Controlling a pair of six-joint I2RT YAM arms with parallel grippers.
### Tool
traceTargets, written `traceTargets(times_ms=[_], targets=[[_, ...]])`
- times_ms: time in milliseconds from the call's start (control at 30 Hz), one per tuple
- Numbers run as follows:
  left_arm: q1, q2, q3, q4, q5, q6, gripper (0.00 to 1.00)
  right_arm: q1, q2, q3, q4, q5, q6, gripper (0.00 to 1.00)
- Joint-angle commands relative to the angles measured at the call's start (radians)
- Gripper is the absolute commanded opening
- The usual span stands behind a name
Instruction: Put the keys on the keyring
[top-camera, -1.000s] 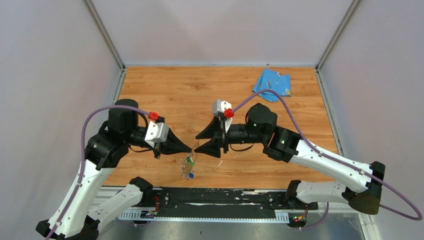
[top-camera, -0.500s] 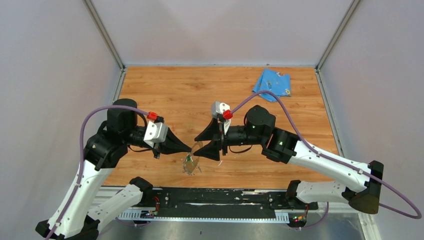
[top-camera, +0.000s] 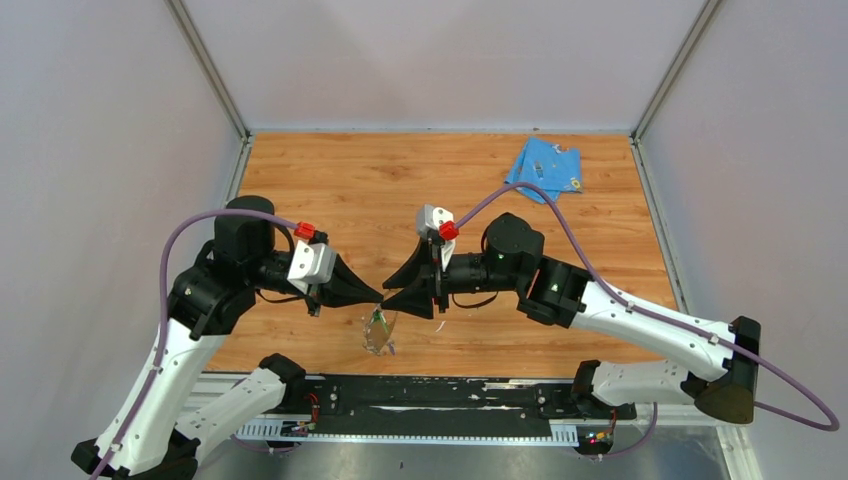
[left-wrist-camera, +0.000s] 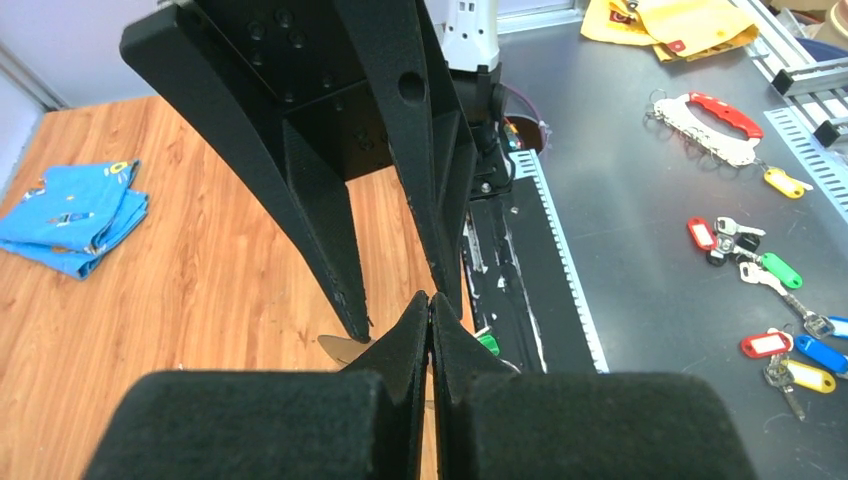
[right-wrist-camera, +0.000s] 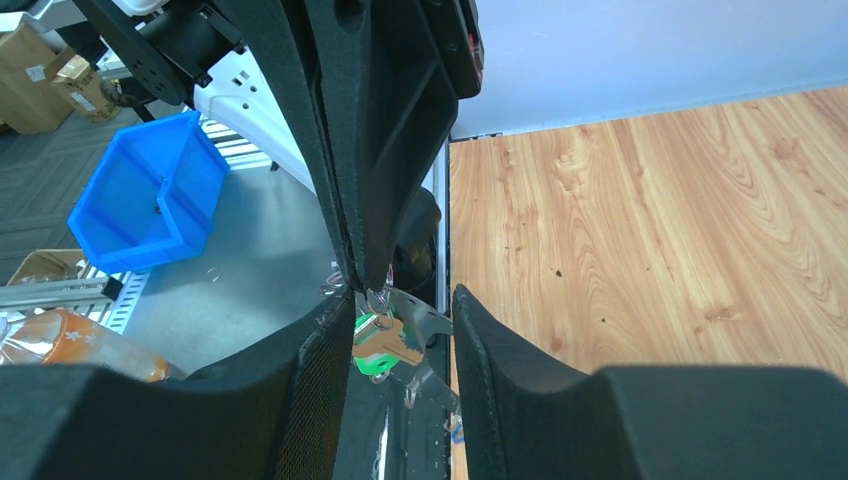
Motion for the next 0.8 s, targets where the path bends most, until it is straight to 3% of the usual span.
traceTargets(times_ms=[0,133,200,300,400,567,767], targets=[[-0.008,0.003,0.038,0.023,0.007,0.004,0.0,0.014,0.017,0.0,0.028,0.004,0.011,0.44],[-0.008,0.003,0.038,0.023,0.009,0.002,0.0,0.014,0.017,0.0,0.033,0.013,0.009,0.43],[-0.007,0.003,0.039,0.023,0.01,0.002,0.0,0.014,0.016,0.0,0.04,0.022,0.01,0.38],[-0.008,0.002,0.037,0.023,0.01,0.002,0.0,0.014,0.012,-0.006,0.059,0.038,0.021,0.23],[-0.009,-0.002,0.029,0.023,0.01,0.002,0.0,0.014,0.006,-0.018,0.089,0.047,0.038,0.02],[-0.007,-0.011,0.012,0.023,0.0,0.007,0.0,0.013,-0.006,-0.037,0.097,0.049,0.058,0.0],[-0.007,-0.043,-0.014,0.023,-0.054,0.005,0.0,0.014,-0.002,-0.041,-0.104,0.11,0.022,0.0]])
